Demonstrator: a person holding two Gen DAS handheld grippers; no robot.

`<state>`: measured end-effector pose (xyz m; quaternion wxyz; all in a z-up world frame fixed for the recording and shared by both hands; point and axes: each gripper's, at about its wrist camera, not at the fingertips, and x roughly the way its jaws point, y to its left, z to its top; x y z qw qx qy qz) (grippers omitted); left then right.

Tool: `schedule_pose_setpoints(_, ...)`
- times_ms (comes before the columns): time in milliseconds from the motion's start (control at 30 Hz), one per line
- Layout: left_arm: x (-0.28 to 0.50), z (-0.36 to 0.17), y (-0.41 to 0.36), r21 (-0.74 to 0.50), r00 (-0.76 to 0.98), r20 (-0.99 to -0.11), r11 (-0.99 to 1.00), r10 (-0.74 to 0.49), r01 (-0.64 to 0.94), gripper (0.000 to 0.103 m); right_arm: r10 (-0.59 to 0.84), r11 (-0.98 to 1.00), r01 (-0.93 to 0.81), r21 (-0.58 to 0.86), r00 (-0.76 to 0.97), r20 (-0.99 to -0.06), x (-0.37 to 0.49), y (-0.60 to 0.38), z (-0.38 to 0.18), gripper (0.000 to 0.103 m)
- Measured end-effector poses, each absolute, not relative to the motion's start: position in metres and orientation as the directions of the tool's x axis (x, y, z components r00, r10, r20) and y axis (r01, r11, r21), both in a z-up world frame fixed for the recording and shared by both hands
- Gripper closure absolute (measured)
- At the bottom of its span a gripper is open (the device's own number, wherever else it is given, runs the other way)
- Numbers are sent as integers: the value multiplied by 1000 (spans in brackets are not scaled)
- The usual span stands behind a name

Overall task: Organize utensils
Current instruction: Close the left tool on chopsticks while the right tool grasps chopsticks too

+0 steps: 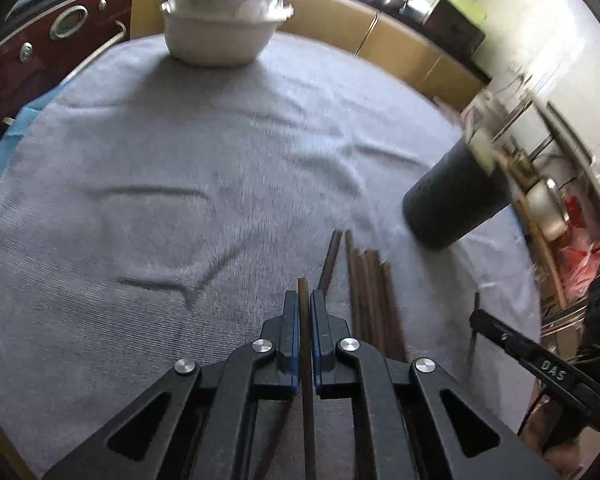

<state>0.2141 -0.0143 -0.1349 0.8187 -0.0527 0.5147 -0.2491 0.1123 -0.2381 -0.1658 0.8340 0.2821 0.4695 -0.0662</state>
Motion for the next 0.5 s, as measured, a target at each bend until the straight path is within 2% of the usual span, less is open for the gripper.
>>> schedule_pose_setpoints(333, 164, -72, 3, -353, 484, -703, 846, -522, 400, 98, 251, 798, 260, 543, 677, -692, 94, -234, -130, 95)
schedule_pose_setpoints(500, 154, -61, 1, -360, 518, -670, 843, -532, 400, 98, 218, 806, 314, 503, 632, -744, 96, -238, -133, 95)
